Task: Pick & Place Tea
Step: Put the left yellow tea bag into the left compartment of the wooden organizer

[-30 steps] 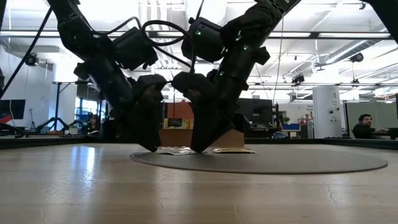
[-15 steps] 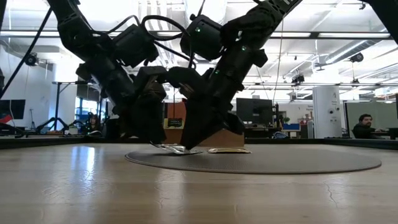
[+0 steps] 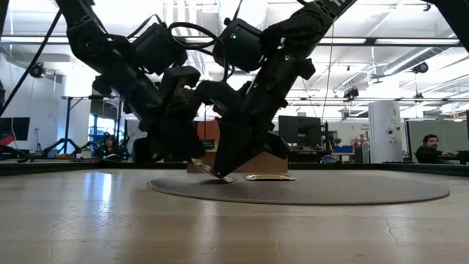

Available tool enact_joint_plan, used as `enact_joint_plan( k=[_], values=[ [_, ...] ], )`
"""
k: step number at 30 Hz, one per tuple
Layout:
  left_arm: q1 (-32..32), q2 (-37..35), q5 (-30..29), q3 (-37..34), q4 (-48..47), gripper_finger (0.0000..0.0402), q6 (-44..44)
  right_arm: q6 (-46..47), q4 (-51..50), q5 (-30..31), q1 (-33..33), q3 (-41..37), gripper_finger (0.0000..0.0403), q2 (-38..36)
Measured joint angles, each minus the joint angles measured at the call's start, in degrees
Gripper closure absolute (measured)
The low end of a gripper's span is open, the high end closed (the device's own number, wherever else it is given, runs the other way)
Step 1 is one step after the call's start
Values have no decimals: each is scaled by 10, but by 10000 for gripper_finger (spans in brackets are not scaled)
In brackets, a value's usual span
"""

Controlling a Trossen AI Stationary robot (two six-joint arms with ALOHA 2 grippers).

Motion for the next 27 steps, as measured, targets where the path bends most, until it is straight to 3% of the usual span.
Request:
enact_joint_plan(
  k=[11,27],
  values=[
    [0,34,4,2,8,326,0,13,1,3,0,0,344,0],
    [-1,6,10,0,-45,344,-14,-33,-42,4,1,2,344,-44]
  ],
)
